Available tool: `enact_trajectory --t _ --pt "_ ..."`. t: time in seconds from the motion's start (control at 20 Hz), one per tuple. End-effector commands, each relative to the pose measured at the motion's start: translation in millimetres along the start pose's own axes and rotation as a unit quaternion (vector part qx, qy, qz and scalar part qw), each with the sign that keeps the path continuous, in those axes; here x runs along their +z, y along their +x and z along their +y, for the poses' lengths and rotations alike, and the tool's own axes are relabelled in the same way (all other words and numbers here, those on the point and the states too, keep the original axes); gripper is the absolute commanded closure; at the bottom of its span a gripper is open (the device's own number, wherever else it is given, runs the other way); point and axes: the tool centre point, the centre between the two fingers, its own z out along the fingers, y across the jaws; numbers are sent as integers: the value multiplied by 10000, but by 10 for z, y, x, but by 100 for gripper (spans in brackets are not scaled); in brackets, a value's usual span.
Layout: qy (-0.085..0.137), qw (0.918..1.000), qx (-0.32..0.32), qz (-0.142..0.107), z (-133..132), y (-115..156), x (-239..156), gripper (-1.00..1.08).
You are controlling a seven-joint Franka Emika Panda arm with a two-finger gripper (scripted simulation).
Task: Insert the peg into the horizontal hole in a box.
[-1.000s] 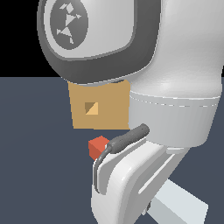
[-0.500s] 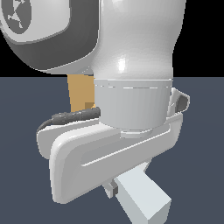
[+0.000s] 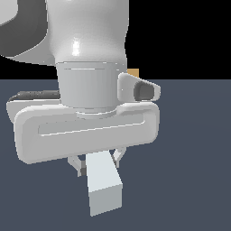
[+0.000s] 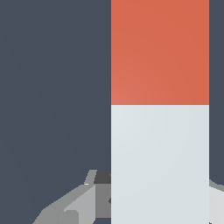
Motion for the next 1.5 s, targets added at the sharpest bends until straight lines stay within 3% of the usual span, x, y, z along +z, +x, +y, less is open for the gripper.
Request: enact_trajectory --t 0.0,0.65,1.45 --pt "-19 9995 321 -7 -83 111 -63 108" --pt "-19 9890 1482 -5 -334 587 -231 108" --pt "-1 9852 1717 -4 -367 701 -253 108"
